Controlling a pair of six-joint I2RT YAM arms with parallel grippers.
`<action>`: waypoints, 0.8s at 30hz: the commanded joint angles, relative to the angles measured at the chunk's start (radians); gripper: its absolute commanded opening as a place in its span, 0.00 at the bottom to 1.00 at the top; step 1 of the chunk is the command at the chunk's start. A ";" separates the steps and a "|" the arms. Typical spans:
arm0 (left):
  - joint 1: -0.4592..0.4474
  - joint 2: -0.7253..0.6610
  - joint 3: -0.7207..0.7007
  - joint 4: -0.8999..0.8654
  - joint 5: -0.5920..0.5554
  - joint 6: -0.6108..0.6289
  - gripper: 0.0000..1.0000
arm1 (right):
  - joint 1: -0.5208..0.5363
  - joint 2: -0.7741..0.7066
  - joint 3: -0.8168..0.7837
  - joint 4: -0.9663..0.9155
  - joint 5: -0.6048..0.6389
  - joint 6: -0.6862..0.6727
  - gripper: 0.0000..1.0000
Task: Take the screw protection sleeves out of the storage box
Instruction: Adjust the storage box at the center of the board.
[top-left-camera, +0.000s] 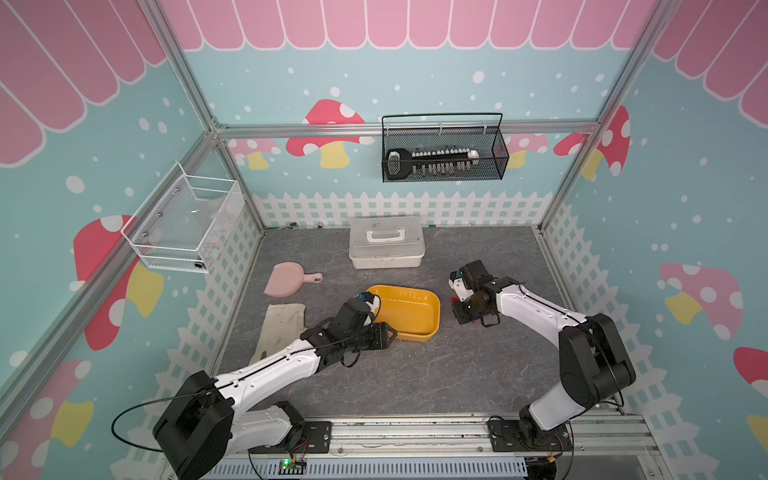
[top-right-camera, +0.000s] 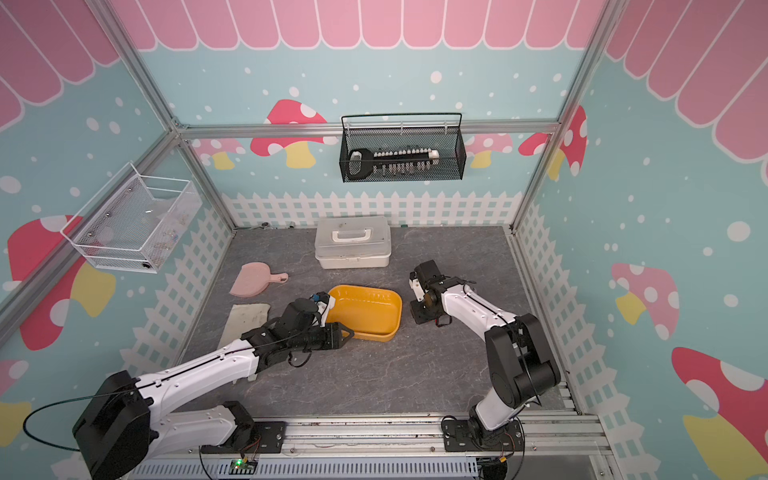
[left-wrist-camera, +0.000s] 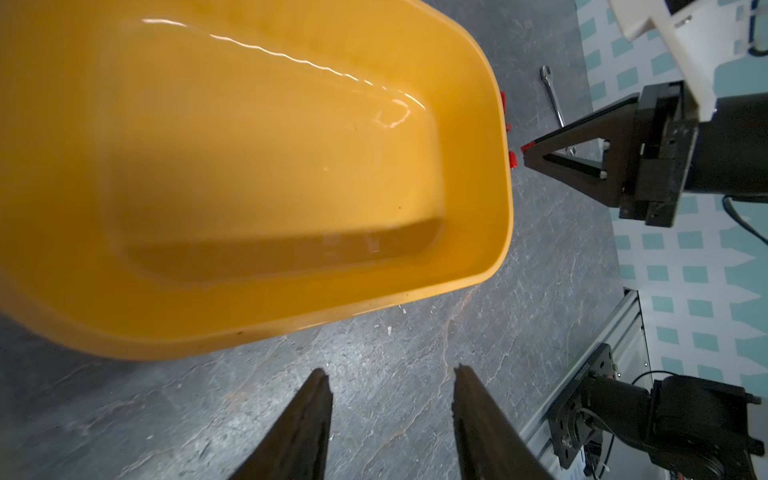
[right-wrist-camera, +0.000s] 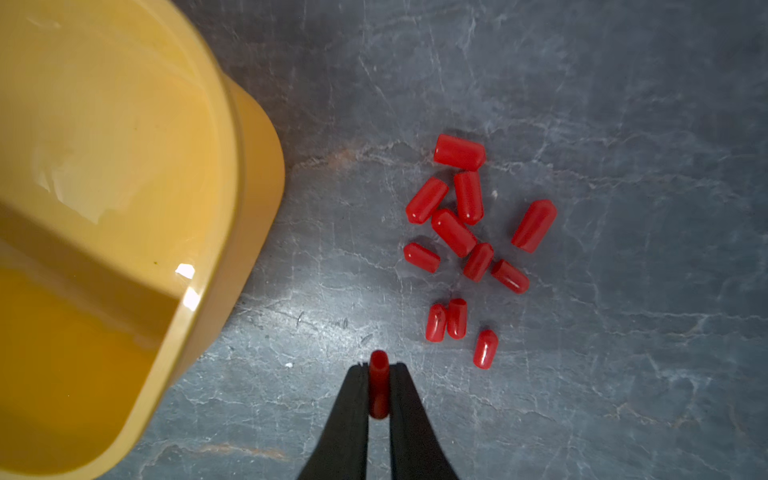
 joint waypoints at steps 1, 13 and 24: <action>-0.021 0.050 0.043 -0.018 0.054 0.048 0.50 | -0.009 0.030 -0.011 0.008 0.008 -0.009 0.15; -0.046 0.155 0.111 -0.029 0.104 0.097 0.51 | -0.015 0.105 0.009 0.018 0.026 -0.019 0.15; -0.077 0.240 0.158 0.003 0.112 0.110 0.51 | -0.020 0.139 0.034 0.017 0.026 -0.031 0.15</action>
